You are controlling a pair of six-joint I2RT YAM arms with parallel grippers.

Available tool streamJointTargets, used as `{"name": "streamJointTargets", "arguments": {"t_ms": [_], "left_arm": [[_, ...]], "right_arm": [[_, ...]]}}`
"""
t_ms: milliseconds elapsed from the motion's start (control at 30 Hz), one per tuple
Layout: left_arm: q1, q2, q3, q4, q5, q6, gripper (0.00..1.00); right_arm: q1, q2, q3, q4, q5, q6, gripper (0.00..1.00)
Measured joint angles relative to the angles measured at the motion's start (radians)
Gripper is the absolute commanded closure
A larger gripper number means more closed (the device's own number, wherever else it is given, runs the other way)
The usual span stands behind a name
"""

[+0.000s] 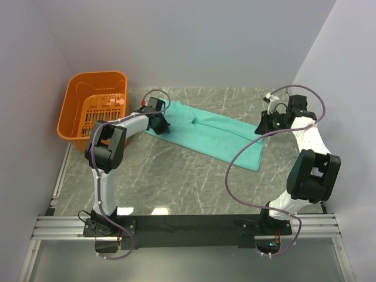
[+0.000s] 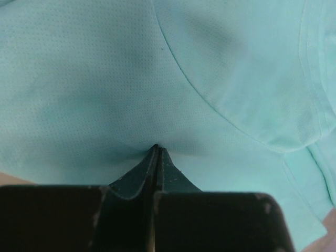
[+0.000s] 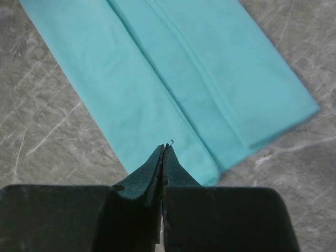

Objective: Fold and stack the t-shirts
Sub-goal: Fold the tshirt

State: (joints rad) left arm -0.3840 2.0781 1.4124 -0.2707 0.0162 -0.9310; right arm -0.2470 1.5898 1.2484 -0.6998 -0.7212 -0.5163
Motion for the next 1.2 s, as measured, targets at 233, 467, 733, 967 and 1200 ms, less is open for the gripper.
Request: {"name": "streamJointTargets", "arguments": {"t_ms": [233,467,733,967,1200], "left_arm": [[0.094,0.087,0.187,-0.146,-0.01,0.125,0.91],[0.084,0.121,0.298,-0.204,0.019,0.195,0.56],[0.074,-0.121,0.16,-0.151,0.069,0.249,0.37],[0.067,-0.64,-0.178,0.009,0.087,0.265,0.25],[0.066,-0.944,-0.43,0.092,0.122,0.222,0.25]], "right_arm": [[0.024,0.032,-0.001,-0.002,0.026,-0.031,0.96],[0.132,0.238,0.152,-0.035,0.04,-0.056,0.96],[0.244,0.445,0.332,-0.029,0.143,0.018,1.0],[0.267,0.523,0.394,-0.025,0.307,0.09,1.0],[0.283,0.574,0.407,-0.023,0.442,0.129,1.0]]}}
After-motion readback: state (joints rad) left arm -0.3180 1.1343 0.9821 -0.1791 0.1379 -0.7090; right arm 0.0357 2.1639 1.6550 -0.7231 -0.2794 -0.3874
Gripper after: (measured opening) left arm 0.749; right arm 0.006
